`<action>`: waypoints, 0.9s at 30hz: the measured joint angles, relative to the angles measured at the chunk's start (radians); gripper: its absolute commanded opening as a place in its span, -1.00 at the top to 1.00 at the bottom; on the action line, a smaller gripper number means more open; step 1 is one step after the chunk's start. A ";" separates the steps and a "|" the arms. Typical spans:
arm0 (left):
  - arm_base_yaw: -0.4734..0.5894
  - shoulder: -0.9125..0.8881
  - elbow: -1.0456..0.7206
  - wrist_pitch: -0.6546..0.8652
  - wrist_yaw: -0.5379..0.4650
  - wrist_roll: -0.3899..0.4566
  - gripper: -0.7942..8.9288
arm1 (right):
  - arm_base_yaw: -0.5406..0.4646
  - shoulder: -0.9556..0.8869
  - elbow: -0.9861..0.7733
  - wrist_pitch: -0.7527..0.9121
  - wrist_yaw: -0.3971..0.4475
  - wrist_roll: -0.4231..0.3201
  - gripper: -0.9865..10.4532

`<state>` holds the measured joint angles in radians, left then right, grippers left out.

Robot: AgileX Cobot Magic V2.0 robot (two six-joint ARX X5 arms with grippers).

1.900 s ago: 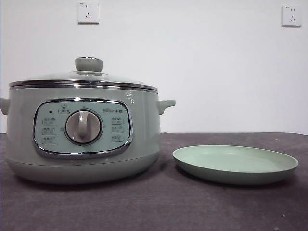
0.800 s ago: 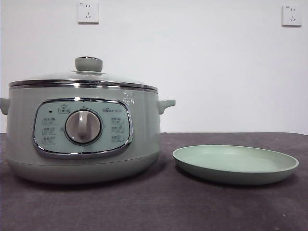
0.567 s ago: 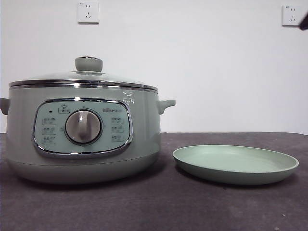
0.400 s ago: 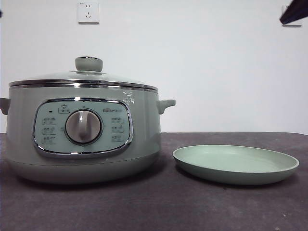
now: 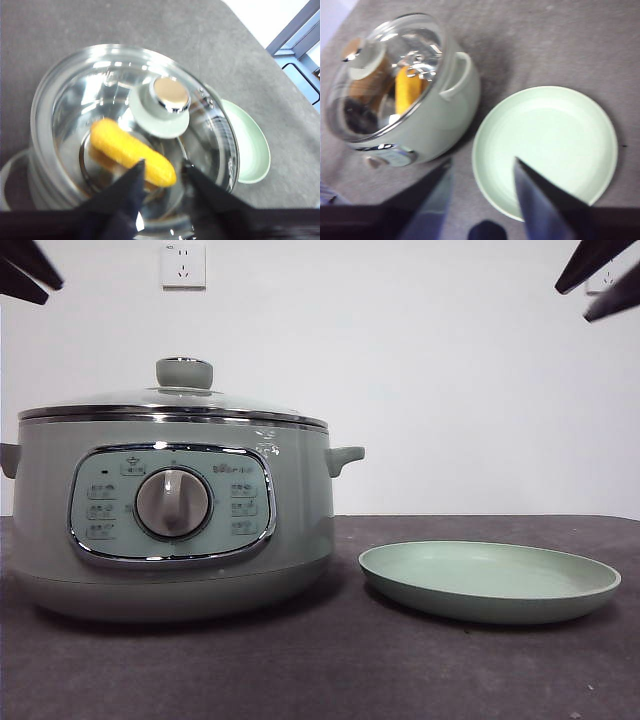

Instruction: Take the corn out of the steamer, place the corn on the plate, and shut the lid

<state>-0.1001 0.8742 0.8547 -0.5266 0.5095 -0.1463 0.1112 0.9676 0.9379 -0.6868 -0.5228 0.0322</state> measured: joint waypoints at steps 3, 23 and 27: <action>-0.021 0.010 0.000 0.065 -0.018 -0.004 -0.11 | 0.000 0.000 0.000 0.000 0.028 0.001 0.04; -0.281 0.430 0.286 0.066 -0.308 0.076 -0.10 | 0.000 0.000 0.000 0.000 0.029 0.002 0.05; -0.300 0.491 0.286 0.056 -0.330 0.084 -0.05 | 0.000 0.000 0.000 0.000 0.029 0.002 0.05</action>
<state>-0.4000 1.3647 1.1408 -0.4702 0.1799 -0.0620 0.1112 0.9672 0.9382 -0.6868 -0.4938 0.0338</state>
